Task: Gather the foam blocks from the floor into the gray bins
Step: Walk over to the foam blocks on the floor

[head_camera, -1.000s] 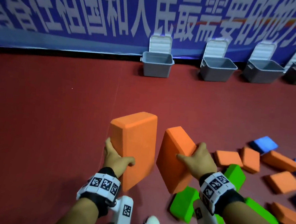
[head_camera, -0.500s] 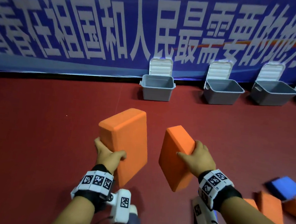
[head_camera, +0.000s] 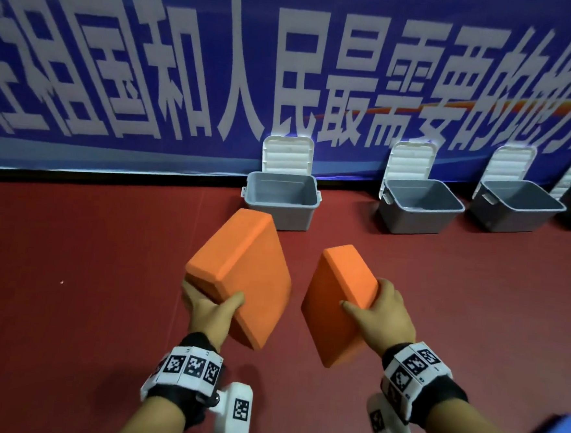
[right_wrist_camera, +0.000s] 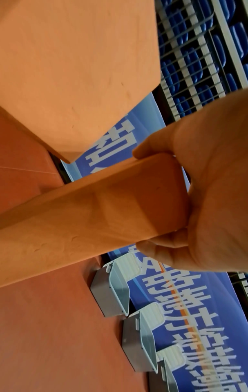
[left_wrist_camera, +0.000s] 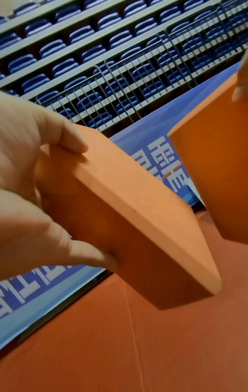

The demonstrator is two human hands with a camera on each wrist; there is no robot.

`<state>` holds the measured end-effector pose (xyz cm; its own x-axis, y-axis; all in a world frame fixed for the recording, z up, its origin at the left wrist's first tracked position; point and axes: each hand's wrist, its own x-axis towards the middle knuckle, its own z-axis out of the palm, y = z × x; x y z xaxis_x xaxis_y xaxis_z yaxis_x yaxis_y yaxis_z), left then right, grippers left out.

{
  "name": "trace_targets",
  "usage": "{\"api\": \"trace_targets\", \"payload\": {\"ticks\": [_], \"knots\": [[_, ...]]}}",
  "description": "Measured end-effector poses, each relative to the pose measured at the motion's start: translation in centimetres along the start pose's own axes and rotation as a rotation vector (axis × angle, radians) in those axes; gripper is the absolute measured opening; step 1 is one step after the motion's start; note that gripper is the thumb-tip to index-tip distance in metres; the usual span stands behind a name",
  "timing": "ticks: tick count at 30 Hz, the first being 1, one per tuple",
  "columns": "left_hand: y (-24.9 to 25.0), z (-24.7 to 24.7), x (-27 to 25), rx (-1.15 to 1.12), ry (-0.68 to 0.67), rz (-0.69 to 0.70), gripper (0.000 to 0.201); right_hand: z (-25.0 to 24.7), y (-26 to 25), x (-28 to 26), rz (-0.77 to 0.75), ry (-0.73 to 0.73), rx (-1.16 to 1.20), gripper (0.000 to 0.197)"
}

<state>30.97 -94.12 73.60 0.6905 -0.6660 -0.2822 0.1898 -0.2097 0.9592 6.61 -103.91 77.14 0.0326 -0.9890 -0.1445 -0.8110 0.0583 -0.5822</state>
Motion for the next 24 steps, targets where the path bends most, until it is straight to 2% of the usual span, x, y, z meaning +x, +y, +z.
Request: {"api": "trace_targets", "payload": {"ticks": [3, 5, 8, 12, 18, 22, 24], "knots": [[-0.8, 3.6, 8.3, 0.038, 0.022, -0.013, 0.106, 0.0, -1.3, 7.1, 0.023, -0.003, 0.026, 0.079], [1.1, 6.2, 12.1, 0.078, 0.018, 0.002, 0.103, 0.6, -2.0, 12.6, 0.021, -0.007, 0.040, 0.080], [3.2, 10.1, 18.2, 0.087, 0.045, 0.033, 0.088, 1.6, -3.4, 20.8, -0.002, -0.015, 0.059, 0.079], [6.8, 14.7, 25.4, 0.075, 0.083, 0.038, 0.092, 1.8, -6.5, 30.9, -0.032, -0.054, 0.049, 0.079], [10.4, 16.7, 35.0, 0.072, 0.222, 0.076, 0.097, 2.2, -11.6, 43.8, -0.064, -0.064, 0.029, 0.076], [11.1, 17.9, 41.5, 0.037, 0.312, 0.038, 0.091, 4.7, -14.6, 51.2, -0.070, -0.068, 0.031, 0.077], [11.2, 18.8, 45.5, 0.006, 0.311, 0.018, 0.093, 6.4, -16.2, 55.2, -0.075, -0.074, 0.032, 0.078]]}}
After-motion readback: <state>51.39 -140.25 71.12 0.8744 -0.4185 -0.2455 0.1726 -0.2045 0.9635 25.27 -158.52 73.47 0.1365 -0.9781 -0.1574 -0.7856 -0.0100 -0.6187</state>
